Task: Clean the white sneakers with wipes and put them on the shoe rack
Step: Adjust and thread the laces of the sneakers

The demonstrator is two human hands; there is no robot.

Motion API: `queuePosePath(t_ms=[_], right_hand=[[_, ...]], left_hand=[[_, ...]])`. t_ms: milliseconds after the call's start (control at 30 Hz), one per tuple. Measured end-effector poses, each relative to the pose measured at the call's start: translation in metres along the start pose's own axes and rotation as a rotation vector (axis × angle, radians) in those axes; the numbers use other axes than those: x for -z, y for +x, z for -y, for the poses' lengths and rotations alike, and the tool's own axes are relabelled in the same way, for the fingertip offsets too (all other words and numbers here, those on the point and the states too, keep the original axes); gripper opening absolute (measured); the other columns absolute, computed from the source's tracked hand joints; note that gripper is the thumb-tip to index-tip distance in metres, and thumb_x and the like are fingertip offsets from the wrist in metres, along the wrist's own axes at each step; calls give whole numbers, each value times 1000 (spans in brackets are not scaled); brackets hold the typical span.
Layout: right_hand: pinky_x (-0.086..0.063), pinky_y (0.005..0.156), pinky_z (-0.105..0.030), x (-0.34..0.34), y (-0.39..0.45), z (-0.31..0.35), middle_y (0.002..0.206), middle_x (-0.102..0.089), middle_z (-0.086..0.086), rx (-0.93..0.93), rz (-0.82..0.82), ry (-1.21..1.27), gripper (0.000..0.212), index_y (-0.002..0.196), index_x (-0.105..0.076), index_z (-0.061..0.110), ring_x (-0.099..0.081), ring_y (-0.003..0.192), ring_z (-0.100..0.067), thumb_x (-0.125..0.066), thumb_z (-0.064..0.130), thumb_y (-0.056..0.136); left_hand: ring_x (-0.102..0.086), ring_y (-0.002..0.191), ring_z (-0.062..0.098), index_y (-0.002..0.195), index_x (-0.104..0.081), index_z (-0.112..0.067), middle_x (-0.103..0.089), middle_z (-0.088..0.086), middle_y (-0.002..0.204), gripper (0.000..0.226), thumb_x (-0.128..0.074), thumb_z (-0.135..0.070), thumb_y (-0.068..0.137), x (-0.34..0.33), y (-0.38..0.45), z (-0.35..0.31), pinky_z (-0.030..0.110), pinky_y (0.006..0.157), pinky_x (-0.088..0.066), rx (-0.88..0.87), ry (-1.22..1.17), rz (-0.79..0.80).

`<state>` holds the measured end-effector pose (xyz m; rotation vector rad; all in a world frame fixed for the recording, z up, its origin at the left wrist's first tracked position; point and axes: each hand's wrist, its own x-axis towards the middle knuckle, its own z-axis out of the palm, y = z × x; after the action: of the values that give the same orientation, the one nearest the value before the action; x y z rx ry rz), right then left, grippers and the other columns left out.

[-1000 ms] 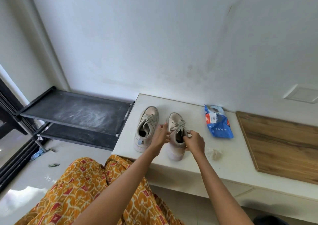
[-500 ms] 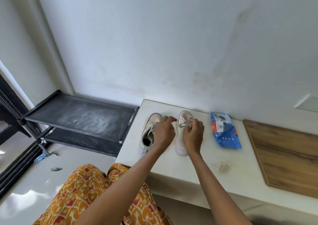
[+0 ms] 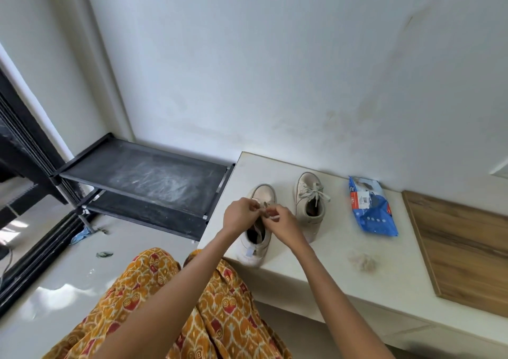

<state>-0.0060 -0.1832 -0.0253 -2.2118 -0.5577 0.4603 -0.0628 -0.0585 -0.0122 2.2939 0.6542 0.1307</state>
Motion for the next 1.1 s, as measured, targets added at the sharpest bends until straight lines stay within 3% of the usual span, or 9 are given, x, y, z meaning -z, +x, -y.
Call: queuePosePath(t_ms=[133, 267, 433, 533, 633, 733, 800, 967, 1100], right_hand=[[-55, 83, -37, 11, -26, -16, 97, -60, 3, -44, 32, 75, 25, 107, -58, 16, -61, 87, -13, -67, 24, 84], [-56, 76, -33, 15, -41, -22, 97, -58, 3, -36, -16, 29, 30, 104, -56, 18, -60, 88, -14, -70, 32, 82], [-42, 61, -13, 14, -43, -12, 95, -58, 2, 28, -83, -30, 22, 93, -57, 22, -55, 80, -8, -70, 36, 81], [-48, 70, -21, 10, -38, -9, 95, -60, 1, -1, -34, 8, 31, 94, -58, 24, -58, 84, -11, -66, 50, 79], [-52, 77, -34, 4, -37, -11, 93, -62, 0, -32, -40, -49, 35, 93, -57, 25, -60, 85, -15, -67, 54, 76], [-52, 78, -36, 2, -36, -10, 86, -63, 3, -45, -65, -55, 26, 90, -57, 24, -61, 84, -16, -70, 43, 78], [-52, 80, -36, 5, -35, -5, 82, -61, 8, -76, -31, -20, 18, 92, -58, 24, -62, 84, -16, -69, 30, 80], [-37, 52, -19, 16, -33, 5, 71, -55, 8, -35, -71, -22, 18, 96, -60, 23, -53, 65, -9, -57, 10, 84], [-46, 65, -29, 28, -30, 9, 79, -60, -4, -111, -117, 171, 19, 96, -61, 18, -59, 72, -19, -54, 5, 84]], left_hand=[[-65, 81, 20, 90, -72, -16, -72, 2, 89, 21, -59, -33, 88, -4, -15, -1, 26, 65, -43, -3, -126, 73], [-58, 63, 20, 75, -59, -11, -65, 7, 77, 21, -50, -20, 92, 10, -15, -18, 27, 58, -43, 158, -671, 138], [-50, 56, 18, 73, -51, -9, -51, 4, 67, 29, -44, -23, 97, 37, 3, -35, 28, 53, -45, 351, -1150, -10], [-30, 41, 9, 72, -48, -13, -35, -3, 53, 30, -45, -29, 97, 44, 11, -29, 19, 37, -26, 395, -1197, -119], [-31, 41, 9, 65, -48, -15, -37, -6, 48, 37, -48, -37, 94, 48, 18, -21, 20, 43, -23, 281, -932, -249], [-49, 55, 16, 60, -45, -16, -50, -3, 56, 40, -47, -41, 92, 50, 15, -8, 26, 52, -32, 112, -158, -368], [-61, 70, 23, 77, -57, -14, -64, 1, 73, 26, -49, -35, 90, 45, 14, 4, 28, 60, -43, 7, 179, -297], [-50, 114, 27, 121, -52, -17, -54, 7, 122, 33, -55, -22, 88, 15, 8, 22, 40, 90, -42, -159, 349, 22], [-52, 108, 23, 114, -56, -20, -53, 4, 118, 26, -57, -30, 90, 4, 1, 16, 37, 89, -42, -278, 255, -35]])
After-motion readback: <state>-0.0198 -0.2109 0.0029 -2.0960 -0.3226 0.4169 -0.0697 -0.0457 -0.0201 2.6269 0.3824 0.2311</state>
